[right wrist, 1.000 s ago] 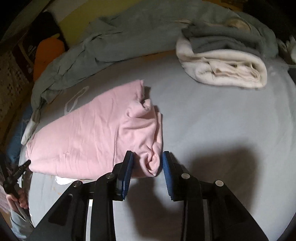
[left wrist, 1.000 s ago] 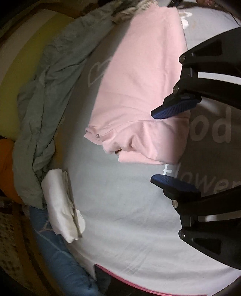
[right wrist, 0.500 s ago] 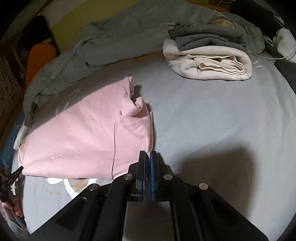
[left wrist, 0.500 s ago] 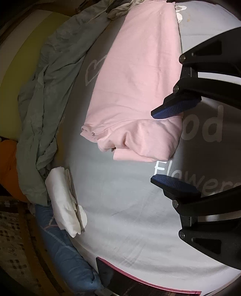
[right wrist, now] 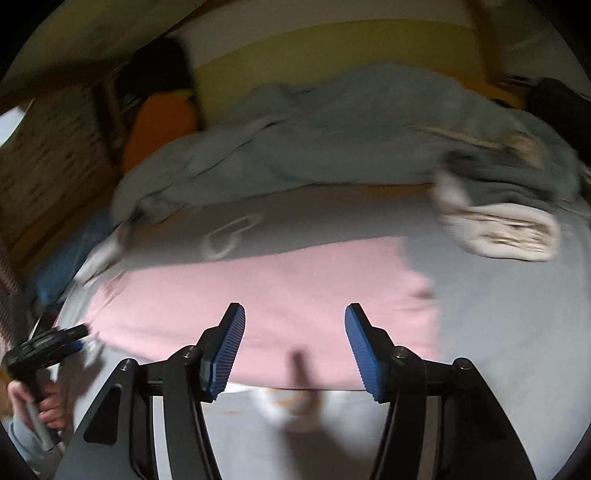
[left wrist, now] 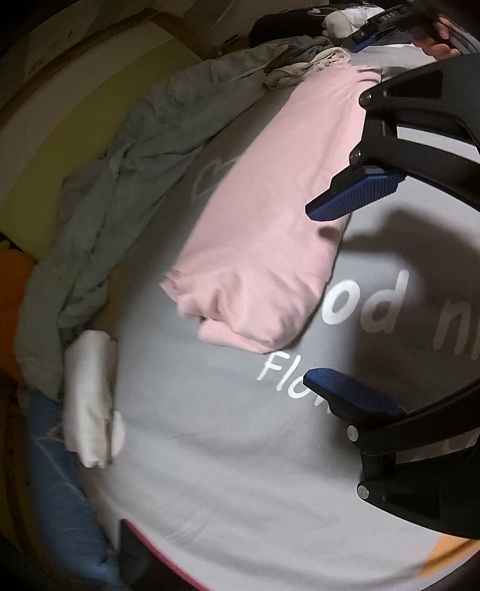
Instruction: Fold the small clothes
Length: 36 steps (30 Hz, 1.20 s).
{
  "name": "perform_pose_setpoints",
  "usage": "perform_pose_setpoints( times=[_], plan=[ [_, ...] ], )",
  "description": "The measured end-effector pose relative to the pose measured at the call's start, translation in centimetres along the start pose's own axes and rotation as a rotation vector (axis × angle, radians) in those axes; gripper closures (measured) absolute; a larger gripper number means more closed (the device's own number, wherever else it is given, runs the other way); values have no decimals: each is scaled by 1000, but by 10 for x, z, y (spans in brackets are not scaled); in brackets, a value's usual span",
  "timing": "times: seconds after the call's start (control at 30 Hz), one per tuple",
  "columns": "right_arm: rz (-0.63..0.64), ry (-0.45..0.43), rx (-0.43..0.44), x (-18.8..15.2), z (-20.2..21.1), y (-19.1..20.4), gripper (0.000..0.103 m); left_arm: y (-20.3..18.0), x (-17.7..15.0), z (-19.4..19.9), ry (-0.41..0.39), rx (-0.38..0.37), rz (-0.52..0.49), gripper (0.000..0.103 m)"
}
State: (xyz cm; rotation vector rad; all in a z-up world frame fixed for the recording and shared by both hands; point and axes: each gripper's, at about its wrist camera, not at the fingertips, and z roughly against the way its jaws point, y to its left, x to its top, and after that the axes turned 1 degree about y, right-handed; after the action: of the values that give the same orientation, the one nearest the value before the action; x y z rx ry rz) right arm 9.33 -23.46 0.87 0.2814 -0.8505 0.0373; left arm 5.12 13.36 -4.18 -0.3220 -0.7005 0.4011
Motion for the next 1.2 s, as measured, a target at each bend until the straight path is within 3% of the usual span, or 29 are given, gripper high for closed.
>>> perform_pose_setpoints(
  times=[0.07, 0.17, 0.37, 0.47, 0.5, 0.6, 0.63, 0.73, 0.8, 0.97, 1.1, 1.17, 1.2],
  plan=[
    [3, 28, 43, 0, -16, 21, 44, -3, 2, -3, -11, -15, -10, 22],
    [68, 102, 8, -6, -49, 58, 44, -4, 6, -13, -26, -22, 0, 22],
    [253, 123, 57, -9, -74, 131, 44, -14, 7, -21, -58, 44, -64, 24],
    [286, 154, 57, -15, -90, 150, 47, -4, 10, -19, -78, 35, -13, 40],
    [280, 165, 77, -19, -95, 154, 62, -1, 10, -19, -84, 37, 0, 41],
    [280, 141, 166, -23, -94, 175, 88, 1, 11, -17, -90, 24, 16, 45],
    [281, 140, 171, -22, -97, 180, 92, 3, 11, -16, -92, 9, 24, 48],
    [242, 207, 178, -22, -117, 189, 94, 12, 14, -19, -82, -30, 71, 66],
    [231, 285, 136, -32, -133, 190, 96, 12, 15, -19, -78, -63, 72, 90],
    [232, 250, 123, -41, -132, 191, 96, -19, 13, 2, -194, 0, -79, 96],
    [127, 285, 199, -28, -124, 171, 95, -61, 21, 35, -272, -61, -225, 97],
    [39, 245, 223, -15, -100, 145, 95, -91, 25, 50, -283, -143, -310, 97],
    [33, 205, 193, -8, -86, 133, 95, -110, 24, 53, -280, -170, -355, 97]
  ],
)
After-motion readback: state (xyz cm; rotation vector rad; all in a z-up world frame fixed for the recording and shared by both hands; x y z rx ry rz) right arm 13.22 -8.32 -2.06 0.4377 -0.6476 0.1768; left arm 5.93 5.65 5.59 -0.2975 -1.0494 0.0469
